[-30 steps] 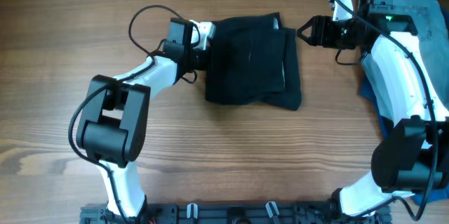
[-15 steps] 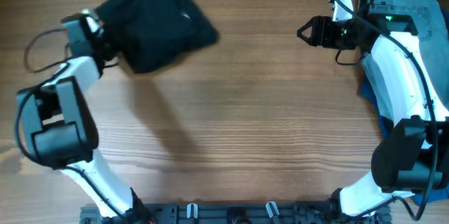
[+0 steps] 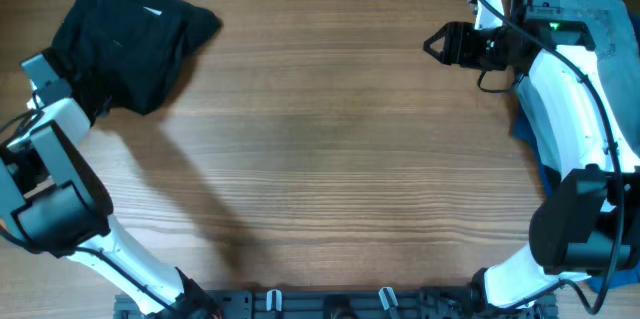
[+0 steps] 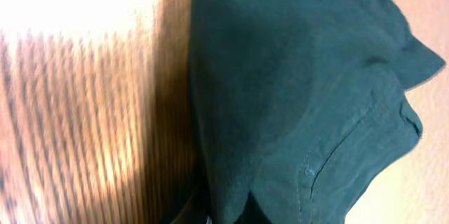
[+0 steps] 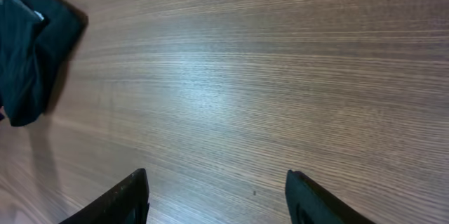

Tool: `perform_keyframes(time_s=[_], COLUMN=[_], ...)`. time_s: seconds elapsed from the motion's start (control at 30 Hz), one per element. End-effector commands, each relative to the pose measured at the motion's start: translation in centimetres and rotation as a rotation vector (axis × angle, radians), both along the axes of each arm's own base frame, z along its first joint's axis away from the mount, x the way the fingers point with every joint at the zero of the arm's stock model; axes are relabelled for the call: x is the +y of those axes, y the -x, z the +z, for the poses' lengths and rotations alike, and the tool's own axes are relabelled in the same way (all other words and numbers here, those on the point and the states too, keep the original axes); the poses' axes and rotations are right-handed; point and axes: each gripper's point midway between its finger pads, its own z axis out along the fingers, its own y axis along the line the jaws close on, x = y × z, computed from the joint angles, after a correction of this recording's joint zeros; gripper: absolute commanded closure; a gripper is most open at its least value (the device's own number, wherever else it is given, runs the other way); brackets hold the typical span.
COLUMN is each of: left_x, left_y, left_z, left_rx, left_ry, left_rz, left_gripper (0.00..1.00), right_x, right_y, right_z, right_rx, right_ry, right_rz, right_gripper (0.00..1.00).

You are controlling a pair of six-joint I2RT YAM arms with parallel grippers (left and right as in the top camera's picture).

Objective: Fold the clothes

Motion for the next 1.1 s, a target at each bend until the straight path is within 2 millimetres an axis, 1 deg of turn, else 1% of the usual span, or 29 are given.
perform_keyframes(time_s=[0.0,0.1,0.17,0.2,0.23,0.27,0.3,0.33,0.4,0.47,0.5,0.57,0.67,0.7,0.73,0.77,0.8,0.83,0.87,0.9,0.93,0.97,1.0,1.03,1.07], left_x=[-2.0,-4.0,-5.2,-5.6,-5.9,-6.4,-6.7,-6.9,-7.6,-8.4,-8.6,-8.9,-9.5,-9.7,-10.0,-10.4,-10.9,-11.9,-12.8,-14.1,-15.5,-16.8,-17.8,-19.0,-20.6], left_y=[-0.6,-1.3,-1.7,-1.7,-1.8,-1.7,-1.8,-1.8,-1.7,-1.1,-0.6,0.1,1.3,1.8,2.4,3.1,3.8,4.9,5.4,6.2,7.3,8.2,9.0,9.8,10.5], left_z=[-0.8,-0.6,-0.5,-0.5,-0.5,-0.5,-0.4,-0.3,-0.1,0.5,1.0,2.8,7.0,8.7,10.9,13.6,15.4,18.8,20.6,23.0,25.3,26.9,27.9,28.6,29.0], left_rx=[-0.017,-0.047,-0.054,-0.053,-0.053,-0.048,-0.049,-0.051,-0.058,-0.06,-0.054,-0.049,-0.068,-0.082,-0.104,-0.133,-0.154,-0.198,-0.226,-0.26,-0.281,-0.288,-0.282,-0.27,-0.259], left_ry=[0.166,0.305,0.353,0.366,0.376,0.391,0.38,0.363,0.352,0.375,0.372,0.32,0.207,0.15,0.079,-0.007,-0.066,-0.176,-0.246,-0.344,-0.462,-0.546,-0.616,-0.674,-0.732], left_rz=[0.127,0.161,0.145,0.13,0.116,0.098,0.052,0.003,-0.101,-0.185,-0.21,-0.273,-0.379,-0.427,-0.48,-0.538,-0.576,-0.645,-0.691,-0.749,-0.797,-0.824,-0.841,-0.86,-0.904], left_gripper=[0.96,0.96,0.96,0.93,0.8,0.57,0.11,0.0,0.0,0.0,0.0,0.0,0.0,0.0,0.0,0.0,0.0,0.0,0.0,0.0,0.0,0.0,0.0,0.0,0.0], right_x=[0.7,1.1,1.2,1.2,1.2,1.2,1.2,1.2,1.2,1.2,1.2,1.2,1.3,1.4,1.5,1.7,1.7,1.3,0.5,-0.4,-1.1,-1.5,-2.2,-2.8,-3.6], right_y=[0.1,0.0,0.0,0.0,0.0,0.0,0.0,0.0,0.0,-0.3,-0.4,-0.7,-1.1,-1.2,-1.2,-1.3,-1.5,-2.1,-2.6,-3.1,-3.2,-3.1,-2.6,-1.9,-0.8], right_z=[0.5,0.6,0.6,0.6,0.6,0.6,0.6,0.6,0.6,0.7,0.8,1.0,1.4,1.5,1.6,1.9,2.3,3.4,4.8,6.7,9.7,12.3,15.5,17.6,19.6], right_rx=[-0.009,-0.017,-0.02,-0.02,-0.019,-0.02,-0.02,-0.02,-0.022,-0.034,-0.042,-0.059,-0.097,-0.116,-0.136,-0.175,-0.214,-0.293,-0.338,-0.378,-0.44,-0.488,-0.532,-0.557,-0.579], right_ry=[0.0,0.001,0.0,0.001,0.001,0.001,0.001,0.001,0.002,0.002,0.002,0.002,0.011,0.019,0.029,0.049,0.076,0.148,0.208,0.26,0.294,0.287,0.257,0.23,0.205], right_rz=[-0.003,0.008,0.009,0.009,0.009,0.009,0.009,0.01,0.011,0.011,0.011,0.011,0.04,0.065,0.092,0.145,0.184,0.231,0.22,0.183,0.148,0.113,0.044,-0.011,-0.066], right_gripper=[0.37,0.37,0.37,0.37,0.37,0.37,0.36,0.36,0.33,0.33,0.32,0.31,0.27,0.23,0.19,0.09,0.02,0.01,0.01,0.0,0.0,0.0,0.0,0.0,0.0])
